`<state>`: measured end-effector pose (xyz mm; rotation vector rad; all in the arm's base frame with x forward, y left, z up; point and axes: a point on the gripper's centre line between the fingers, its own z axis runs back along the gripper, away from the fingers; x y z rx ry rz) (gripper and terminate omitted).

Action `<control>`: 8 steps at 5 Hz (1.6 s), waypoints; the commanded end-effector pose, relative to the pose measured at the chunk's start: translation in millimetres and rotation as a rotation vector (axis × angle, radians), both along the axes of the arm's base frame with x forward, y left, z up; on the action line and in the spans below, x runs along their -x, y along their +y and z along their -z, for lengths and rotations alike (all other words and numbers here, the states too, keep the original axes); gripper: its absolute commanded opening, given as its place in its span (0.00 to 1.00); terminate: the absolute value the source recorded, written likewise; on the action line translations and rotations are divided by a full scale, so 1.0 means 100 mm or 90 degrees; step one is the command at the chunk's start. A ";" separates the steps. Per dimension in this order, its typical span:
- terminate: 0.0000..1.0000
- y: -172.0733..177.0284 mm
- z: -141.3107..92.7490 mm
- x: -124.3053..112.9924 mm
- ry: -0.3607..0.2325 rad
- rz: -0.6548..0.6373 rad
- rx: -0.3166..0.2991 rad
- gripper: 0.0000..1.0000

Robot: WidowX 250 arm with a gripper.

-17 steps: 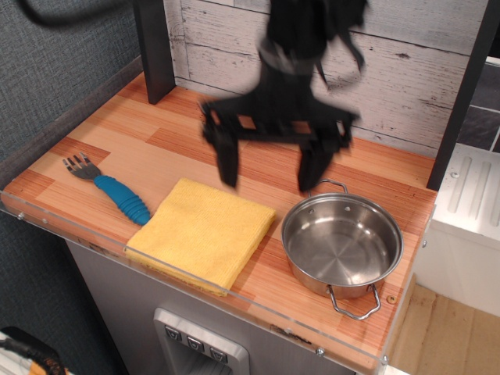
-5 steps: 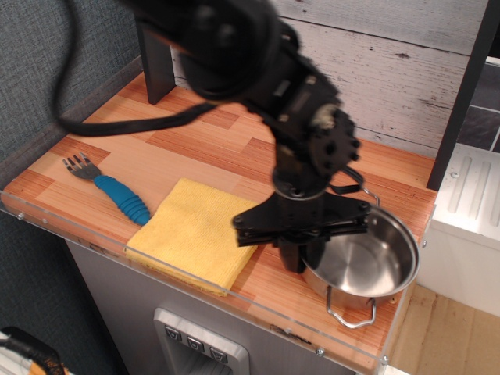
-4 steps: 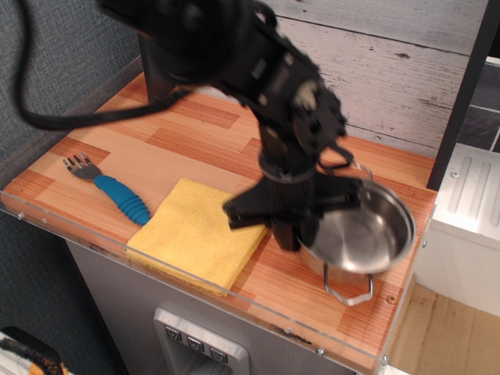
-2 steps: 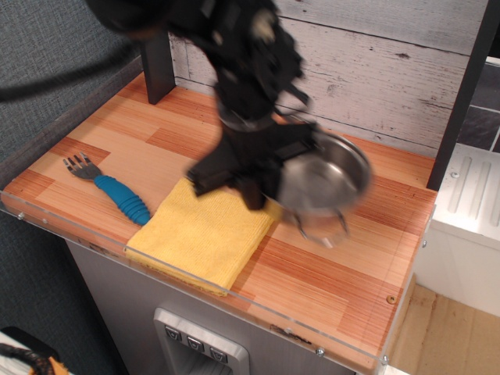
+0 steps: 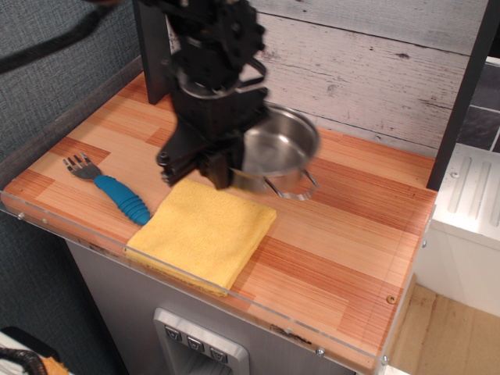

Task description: Move the pot in front of the yellow cloth

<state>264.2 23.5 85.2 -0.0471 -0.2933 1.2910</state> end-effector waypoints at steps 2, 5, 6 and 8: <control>0.00 0.41 0.02 -0.22 -0.063 0.013 -0.048 0.00; 0.00 0.79 0.21 -0.41 -0.038 -0.003 -0.039 0.00; 0.00 0.84 0.28 -0.52 -0.019 0.017 -0.047 0.00; 0.00 0.92 0.38 -0.66 -0.009 0.030 -0.037 0.00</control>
